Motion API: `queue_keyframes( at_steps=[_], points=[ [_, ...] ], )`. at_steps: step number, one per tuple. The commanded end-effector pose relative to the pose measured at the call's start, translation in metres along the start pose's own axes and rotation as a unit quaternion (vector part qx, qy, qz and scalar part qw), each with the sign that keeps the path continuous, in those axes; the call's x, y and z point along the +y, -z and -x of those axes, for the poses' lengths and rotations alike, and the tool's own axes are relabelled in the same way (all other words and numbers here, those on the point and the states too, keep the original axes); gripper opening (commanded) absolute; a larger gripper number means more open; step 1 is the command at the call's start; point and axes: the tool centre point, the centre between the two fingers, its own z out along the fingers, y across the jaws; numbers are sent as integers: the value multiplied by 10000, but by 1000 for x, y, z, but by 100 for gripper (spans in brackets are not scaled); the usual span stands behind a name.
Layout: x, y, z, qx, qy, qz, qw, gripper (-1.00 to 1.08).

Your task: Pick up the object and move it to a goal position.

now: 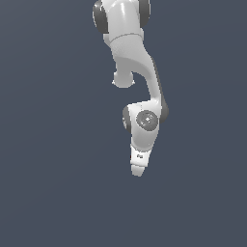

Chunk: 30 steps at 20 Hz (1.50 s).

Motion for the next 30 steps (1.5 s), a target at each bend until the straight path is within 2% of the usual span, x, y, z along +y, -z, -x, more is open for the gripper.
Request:
queue_keyframes(
  at_steps=[1, 2, 18, 24, 30],
  points=[
    [1, -1, 0, 3, -1, 10, 10000, 100],
    [1, -1, 0, 3, -1, 10, 10000, -100],
    [-1, 7, 1, 1, -2, 10, 10000, -100],
    [-9, 32, 4, -3, 0, 11, 10000, -100],
    [-22, 75, 8, -10, 2, 12, 10000, -100]
  ],
)
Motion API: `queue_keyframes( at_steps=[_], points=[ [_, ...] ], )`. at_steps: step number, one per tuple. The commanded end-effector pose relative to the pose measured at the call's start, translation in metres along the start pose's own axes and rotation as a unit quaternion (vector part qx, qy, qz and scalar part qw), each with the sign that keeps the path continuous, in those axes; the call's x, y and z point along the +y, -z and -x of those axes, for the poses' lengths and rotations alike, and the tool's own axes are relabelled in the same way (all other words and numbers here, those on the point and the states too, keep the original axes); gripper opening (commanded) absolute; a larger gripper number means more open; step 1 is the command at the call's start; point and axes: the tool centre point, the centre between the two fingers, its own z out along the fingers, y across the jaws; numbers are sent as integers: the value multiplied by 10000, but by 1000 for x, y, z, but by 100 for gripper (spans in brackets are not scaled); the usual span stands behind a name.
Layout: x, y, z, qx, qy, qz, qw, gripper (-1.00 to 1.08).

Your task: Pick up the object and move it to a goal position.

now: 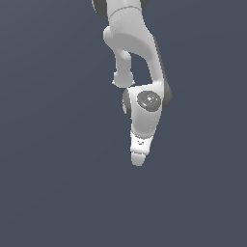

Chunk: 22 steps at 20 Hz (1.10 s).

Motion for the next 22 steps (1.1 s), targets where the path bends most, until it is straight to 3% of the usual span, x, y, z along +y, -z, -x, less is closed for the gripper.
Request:
queue_keyframes(
  at_steps=[1, 22],
  points=[
    [-6, 23, 2, 0, 1, 16, 10000, -100],
    [-74, 255, 23, 10, 15, 13, 10000, -100]
  ],
)
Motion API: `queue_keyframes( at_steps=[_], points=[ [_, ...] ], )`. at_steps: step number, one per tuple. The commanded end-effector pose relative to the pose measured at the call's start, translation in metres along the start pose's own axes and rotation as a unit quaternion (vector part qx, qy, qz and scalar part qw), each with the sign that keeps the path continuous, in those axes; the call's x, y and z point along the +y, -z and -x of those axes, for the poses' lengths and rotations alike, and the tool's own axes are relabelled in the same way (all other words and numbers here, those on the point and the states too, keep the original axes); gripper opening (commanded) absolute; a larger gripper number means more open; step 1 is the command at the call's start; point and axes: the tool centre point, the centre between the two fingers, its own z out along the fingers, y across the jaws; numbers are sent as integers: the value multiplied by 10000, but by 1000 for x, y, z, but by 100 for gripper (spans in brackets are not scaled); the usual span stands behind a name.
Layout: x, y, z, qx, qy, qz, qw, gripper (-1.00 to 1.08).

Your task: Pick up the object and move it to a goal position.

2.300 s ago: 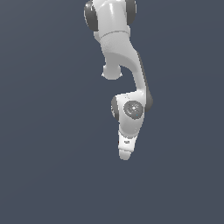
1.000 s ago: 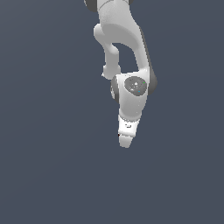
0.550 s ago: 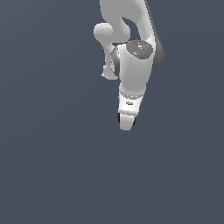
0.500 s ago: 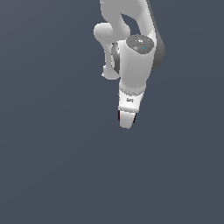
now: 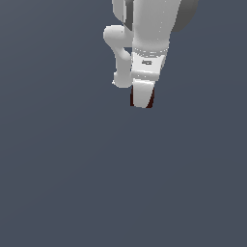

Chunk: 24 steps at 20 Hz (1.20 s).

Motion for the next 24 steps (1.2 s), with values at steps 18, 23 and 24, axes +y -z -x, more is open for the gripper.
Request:
queue_keyframes(
  at_steps=[18, 23, 24],
  points=[
    [-38, 157, 15, 10, -11, 7, 10000, -100],
    [-39, 165, 16, 9, -16, 7, 10000, -100],
    [-39, 165, 16, 9, -16, 7, 10000, -100]
  ],
)
